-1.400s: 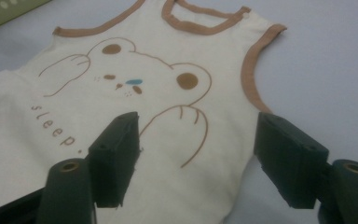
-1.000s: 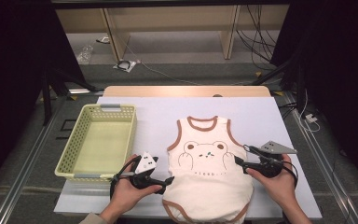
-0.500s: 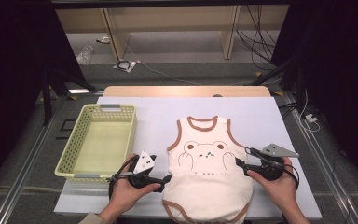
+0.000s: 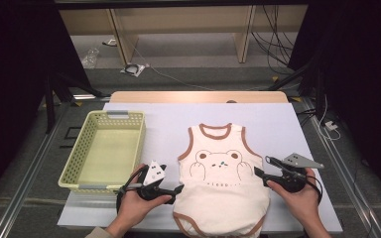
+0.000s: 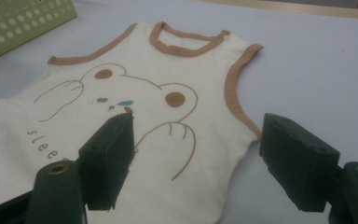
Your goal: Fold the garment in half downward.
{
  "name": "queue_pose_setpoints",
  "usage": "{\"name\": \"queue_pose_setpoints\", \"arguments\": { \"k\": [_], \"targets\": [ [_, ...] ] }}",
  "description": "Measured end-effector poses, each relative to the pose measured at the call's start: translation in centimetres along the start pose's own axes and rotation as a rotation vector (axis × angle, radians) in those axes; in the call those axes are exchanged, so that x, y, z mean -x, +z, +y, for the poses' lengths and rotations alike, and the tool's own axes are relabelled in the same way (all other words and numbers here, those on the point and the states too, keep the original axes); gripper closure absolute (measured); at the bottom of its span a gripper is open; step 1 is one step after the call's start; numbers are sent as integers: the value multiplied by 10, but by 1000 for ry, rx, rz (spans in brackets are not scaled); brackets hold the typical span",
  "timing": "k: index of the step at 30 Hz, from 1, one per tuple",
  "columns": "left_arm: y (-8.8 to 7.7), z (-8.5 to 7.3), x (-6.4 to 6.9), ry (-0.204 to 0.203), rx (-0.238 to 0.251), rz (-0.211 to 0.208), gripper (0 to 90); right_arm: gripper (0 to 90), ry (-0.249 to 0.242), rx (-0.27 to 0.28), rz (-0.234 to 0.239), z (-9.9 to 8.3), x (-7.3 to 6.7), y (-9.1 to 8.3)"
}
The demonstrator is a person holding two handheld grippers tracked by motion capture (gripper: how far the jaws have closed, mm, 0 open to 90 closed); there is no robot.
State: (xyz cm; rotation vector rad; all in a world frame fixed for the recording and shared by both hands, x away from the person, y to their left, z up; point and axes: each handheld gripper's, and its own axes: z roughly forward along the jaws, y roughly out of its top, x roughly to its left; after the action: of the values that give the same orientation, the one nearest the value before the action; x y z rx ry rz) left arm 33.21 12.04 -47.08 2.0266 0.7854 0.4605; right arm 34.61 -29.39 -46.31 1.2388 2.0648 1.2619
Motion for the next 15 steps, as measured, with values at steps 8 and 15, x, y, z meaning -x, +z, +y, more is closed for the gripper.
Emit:
{"name": "queue_pose_setpoints", "arguments": {
  "k": [8, 15],
  "targets": [
    [-1, 0, -2, -14, 4, -1, 141, 296, 8, -9, -22, 0, 5, 3],
    [-1, 4, 0, -36, 11, 7, 168, 388, -16, -7, -32, -1, 6, -1]
  ]
}}
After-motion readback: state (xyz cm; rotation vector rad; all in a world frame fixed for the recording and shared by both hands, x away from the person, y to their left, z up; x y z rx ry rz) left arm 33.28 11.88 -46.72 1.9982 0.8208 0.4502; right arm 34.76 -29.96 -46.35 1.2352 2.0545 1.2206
